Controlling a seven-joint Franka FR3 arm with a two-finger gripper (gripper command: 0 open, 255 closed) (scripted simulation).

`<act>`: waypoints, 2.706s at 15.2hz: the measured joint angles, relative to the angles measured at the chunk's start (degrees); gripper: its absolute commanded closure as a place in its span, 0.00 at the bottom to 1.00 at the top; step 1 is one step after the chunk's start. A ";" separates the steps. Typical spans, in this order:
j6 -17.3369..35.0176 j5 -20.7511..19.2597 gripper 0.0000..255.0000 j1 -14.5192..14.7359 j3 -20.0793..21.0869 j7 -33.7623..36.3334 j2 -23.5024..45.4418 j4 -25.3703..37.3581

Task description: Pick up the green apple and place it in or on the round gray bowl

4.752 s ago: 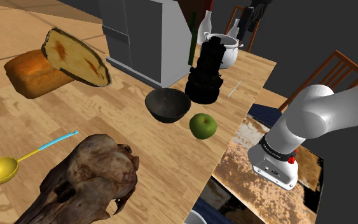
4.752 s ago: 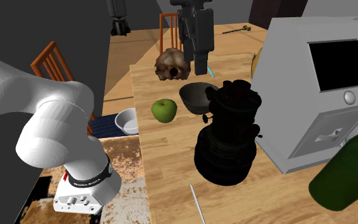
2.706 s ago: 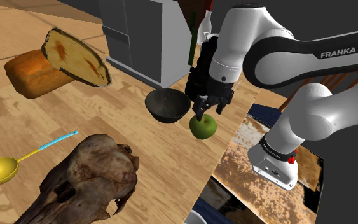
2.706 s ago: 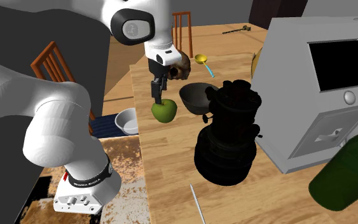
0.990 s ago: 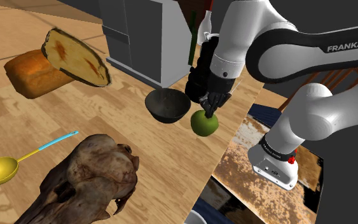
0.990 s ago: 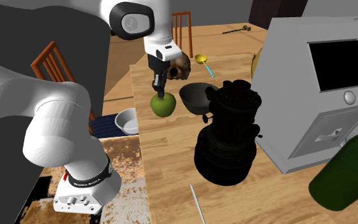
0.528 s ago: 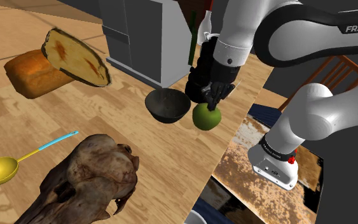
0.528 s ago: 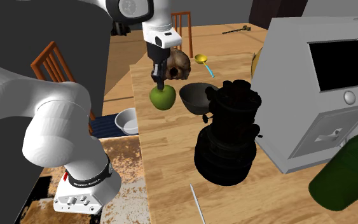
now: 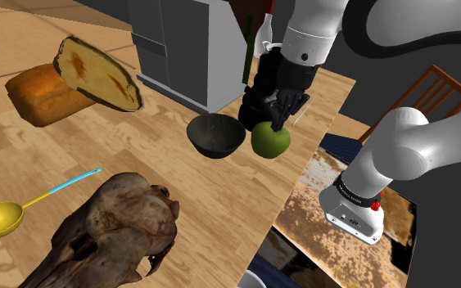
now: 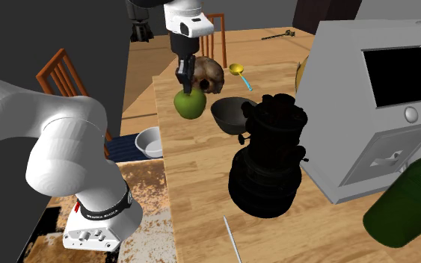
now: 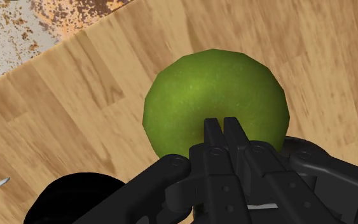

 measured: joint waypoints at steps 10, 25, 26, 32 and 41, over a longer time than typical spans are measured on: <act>-7.07 -1.99 1.00 -0.85 -2.06 0.60 0.49 7.54; -9.00 -10.23 1.00 -8.46 1.36 3.12 29.15 37.92; -8.68 -10.70 1.00 -8.65 1.70 3.44 30.60 39.00; -4.96 -10.79 1.00 -8.54 2.36 3.65 31.43 36.12; 2.03 -10.30 1.00 -8.24 2.92 3.14 31.17 28.87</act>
